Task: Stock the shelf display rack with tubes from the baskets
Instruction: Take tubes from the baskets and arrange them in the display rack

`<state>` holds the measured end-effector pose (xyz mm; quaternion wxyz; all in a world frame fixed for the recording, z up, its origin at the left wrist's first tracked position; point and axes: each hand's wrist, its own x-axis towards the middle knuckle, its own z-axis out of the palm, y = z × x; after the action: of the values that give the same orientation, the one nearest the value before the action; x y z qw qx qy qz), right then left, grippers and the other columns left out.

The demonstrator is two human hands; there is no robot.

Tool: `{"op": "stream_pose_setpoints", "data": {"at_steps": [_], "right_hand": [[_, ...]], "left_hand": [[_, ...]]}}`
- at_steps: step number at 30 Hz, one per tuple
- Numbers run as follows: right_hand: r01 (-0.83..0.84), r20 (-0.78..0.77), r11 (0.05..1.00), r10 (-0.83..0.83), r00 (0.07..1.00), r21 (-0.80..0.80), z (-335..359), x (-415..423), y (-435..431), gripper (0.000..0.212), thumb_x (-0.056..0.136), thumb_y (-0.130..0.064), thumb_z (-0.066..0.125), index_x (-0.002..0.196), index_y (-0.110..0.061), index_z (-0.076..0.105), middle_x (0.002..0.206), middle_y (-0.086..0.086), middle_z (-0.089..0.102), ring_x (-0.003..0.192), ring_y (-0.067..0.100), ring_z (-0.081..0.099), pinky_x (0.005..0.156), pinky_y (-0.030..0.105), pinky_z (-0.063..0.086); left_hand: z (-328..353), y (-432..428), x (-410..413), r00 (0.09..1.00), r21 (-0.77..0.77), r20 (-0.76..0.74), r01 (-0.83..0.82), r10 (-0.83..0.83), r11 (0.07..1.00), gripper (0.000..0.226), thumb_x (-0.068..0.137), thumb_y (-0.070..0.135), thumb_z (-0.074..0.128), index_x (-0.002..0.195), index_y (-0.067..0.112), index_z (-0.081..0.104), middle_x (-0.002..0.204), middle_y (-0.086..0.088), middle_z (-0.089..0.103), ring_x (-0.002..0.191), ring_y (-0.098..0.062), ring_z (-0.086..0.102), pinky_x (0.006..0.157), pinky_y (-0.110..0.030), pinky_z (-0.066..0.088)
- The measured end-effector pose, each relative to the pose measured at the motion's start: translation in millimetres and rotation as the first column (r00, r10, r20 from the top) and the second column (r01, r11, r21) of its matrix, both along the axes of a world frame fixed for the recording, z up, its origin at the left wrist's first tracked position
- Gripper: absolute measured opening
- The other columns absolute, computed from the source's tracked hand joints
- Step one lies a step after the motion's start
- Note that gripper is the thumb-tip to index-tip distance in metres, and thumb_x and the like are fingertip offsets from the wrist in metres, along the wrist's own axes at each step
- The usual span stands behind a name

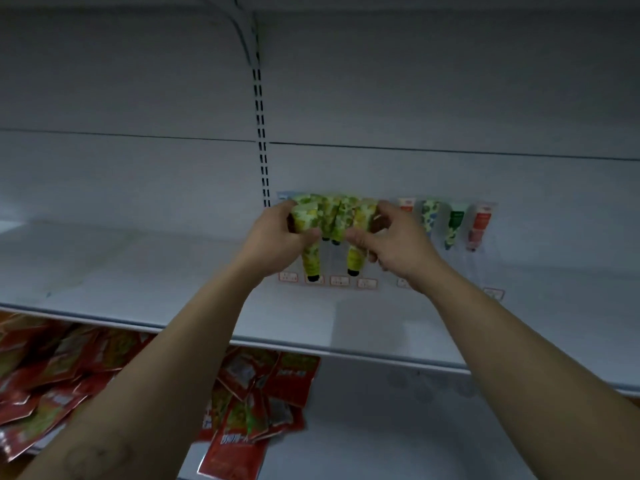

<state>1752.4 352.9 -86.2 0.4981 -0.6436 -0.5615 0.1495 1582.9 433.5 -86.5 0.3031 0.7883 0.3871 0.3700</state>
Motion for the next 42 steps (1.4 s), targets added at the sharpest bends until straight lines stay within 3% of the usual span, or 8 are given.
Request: {"op": "stream_pose_setpoints", "data": {"at_steps": [4,10,13,18,22,25,33,42], "right_hand": [[0.021,0.044,0.999,-0.024,0.999,0.05,11.5,5.3,35.3,0.029,0.083,-0.025,0.073,0.106,-0.019,0.056,0.066,-0.003,0.057,0.047,0.018,0.06,0.041,0.034,0.051],[0.087,0.28,0.996,-0.09,0.956,0.022,16.5,23.1,98.3,0.02,0.082,-0.025,0.074,0.085,-0.01,0.062,0.079,0.007,0.067,0.068,0.024,0.067,0.065,0.04,0.058],[0.068,0.436,0.996,-0.086,0.896,0.057,7.5,19.8,123.6,0.014,0.083,-0.019,0.071,0.093,-0.01,0.067,0.085,0.003,0.068,0.073,0.017,0.062,0.072,0.033,0.053],[0.067,0.572,0.996,-0.088,0.816,0.058,-0.9,17.5,147.9,0.012,0.084,-0.011,0.065,0.092,-0.002,0.067,0.086,0.009,0.067,0.073,0.016,0.055,0.061,0.025,0.037],[0.124,0.612,0.992,-0.097,0.785,-0.002,-1.0,22.4,153.6,0.016,0.083,-0.008,0.061,0.097,-0.003,0.067,0.088,0.004,0.061,0.079,0.013,0.05,0.063,0.019,0.034],[0.132,0.656,0.991,-0.088,0.75,-0.019,-6.0,22.0,156.3,0.019,0.081,-0.008,0.059,0.097,-0.004,0.069,0.094,0.011,0.067,0.078,0.016,0.053,0.062,0.024,0.033],[0.25,0.771,0.968,-0.16,0.616,0.001,5.9,26.2,175.3,0.027,0.081,-0.028,0.071,0.104,-0.013,0.07,0.1,0.008,0.065,0.09,0.021,0.058,0.065,0.026,0.037],[0.17,0.796,0.984,-0.068,0.601,-0.044,10.3,32.0,184.3,0.035,0.08,-0.028,0.071,0.109,-0.01,0.068,0.107,0.01,0.064,0.097,0.025,0.057,0.072,0.029,0.046]], "left_hand": [[3.0,35.7,1.3,1.0,0.04,0.008,0.001,-0.002,0.999,0.037,0.082,0.043,0.068,0.1,0.01,0.066,0.095,-0.011,0.071,0.088,-0.026,0.067,0.083,-0.048,0.054],[-2.6,90.9,5.5,0.991,0.234,-0.131,0.06,-0.03,0.97,0.038,0.089,0.031,0.064,0.123,0.014,0.061,0.131,-0.001,0.054,0.112,-0.005,0.046,0.09,-0.007,0.031],[-13.7,115.0,2.2,0.97,0.179,-0.237,0.097,-0.053,0.979,0.061,0.092,0.033,0.06,0.146,0.023,0.035,0.153,0.004,0.032,0.144,-0.007,0.017,0.118,-0.027,0.007],[-21.9,136.6,11.2,0.955,0.163,-0.258,0.19,-0.144,0.968,0.066,0.089,0.045,0.06,0.146,0.03,0.031,0.155,0.009,0.025,0.144,-0.001,0.008,0.117,-0.034,-0.011],[-22.8,141.0,19.2,0.93,0.168,-0.289,0.284,-0.229,0.944,0.057,0.076,0.057,0.058,0.13,0.044,0.048,0.156,0.013,0.023,0.145,-0.002,0.008,0.12,-0.043,-0.002],[-22.9,141.3,19.0,0.932,0.169,-0.262,0.301,-0.251,0.939,0.036,0.078,0.05,0.068,0.111,0.05,0.054,0.156,0.01,0.023,0.144,-0.005,0.014,0.119,-0.037,0.014],[-23.9,148.7,17.4,0.927,0.214,-0.269,0.321,-0.261,0.923,0.043,0.059,0.07,0.051,0.1,0.061,0.05,0.146,0.014,0.037,0.136,-0.009,0.033,0.115,-0.039,0.025],[-24.1,151.8,19.7,0.927,0.201,-0.252,0.33,-0.277,0.922,0.029,0.081,0.038,0.073,0.105,0.045,0.058,0.143,0.009,0.04,0.132,-0.007,0.035,0.105,-0.02,0.024]]}}
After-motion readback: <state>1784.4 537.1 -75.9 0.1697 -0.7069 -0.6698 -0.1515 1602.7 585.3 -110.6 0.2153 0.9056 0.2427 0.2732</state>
